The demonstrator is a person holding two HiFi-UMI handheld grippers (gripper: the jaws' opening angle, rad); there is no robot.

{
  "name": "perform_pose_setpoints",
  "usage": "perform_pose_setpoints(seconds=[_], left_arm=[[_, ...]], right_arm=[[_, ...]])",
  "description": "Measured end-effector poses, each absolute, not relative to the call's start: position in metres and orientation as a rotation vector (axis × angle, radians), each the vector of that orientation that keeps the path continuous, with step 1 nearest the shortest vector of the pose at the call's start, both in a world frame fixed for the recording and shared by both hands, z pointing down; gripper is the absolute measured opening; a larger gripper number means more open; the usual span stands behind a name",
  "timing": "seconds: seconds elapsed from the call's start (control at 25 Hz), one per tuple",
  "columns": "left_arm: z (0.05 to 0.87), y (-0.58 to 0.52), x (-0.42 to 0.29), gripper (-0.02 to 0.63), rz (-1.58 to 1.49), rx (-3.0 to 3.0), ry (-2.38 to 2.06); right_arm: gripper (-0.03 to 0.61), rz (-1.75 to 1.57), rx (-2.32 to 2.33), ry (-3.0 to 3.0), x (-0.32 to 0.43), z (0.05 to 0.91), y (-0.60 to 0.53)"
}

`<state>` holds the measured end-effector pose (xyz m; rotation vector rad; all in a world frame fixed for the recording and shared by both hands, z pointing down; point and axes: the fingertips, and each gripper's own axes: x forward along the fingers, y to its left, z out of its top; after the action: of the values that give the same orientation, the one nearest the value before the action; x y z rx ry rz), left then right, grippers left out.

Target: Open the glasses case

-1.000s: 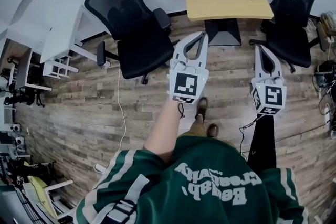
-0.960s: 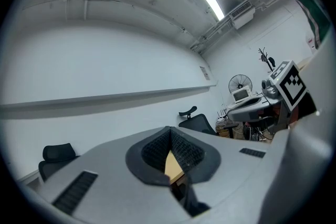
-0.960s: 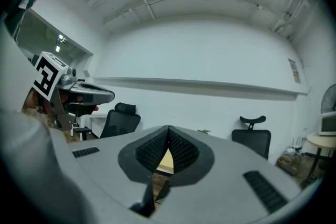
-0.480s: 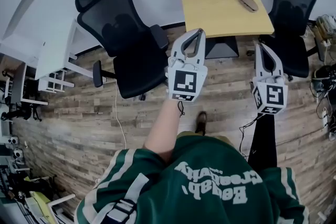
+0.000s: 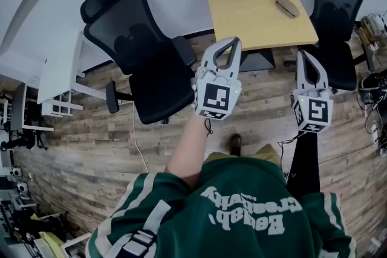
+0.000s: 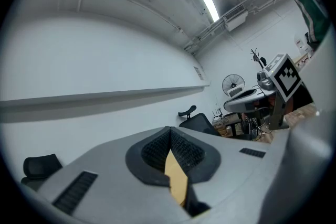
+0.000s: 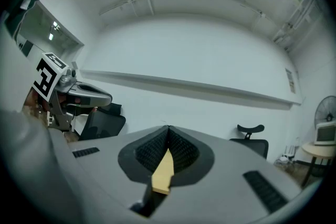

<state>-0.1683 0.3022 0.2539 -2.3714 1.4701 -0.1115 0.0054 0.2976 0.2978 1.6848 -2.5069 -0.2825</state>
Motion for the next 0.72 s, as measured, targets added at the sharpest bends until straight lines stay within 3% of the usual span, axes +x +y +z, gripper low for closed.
perform_pose_setpoints(seconds=[0.72], left_arm=[[0.259, 0.228, -0.17, 0.015, -0.07, -2.404, 1.501]], right_arm=[[0.009, -0.334, 1.677, -2.474, 0.001, 0.288, 0.225]])
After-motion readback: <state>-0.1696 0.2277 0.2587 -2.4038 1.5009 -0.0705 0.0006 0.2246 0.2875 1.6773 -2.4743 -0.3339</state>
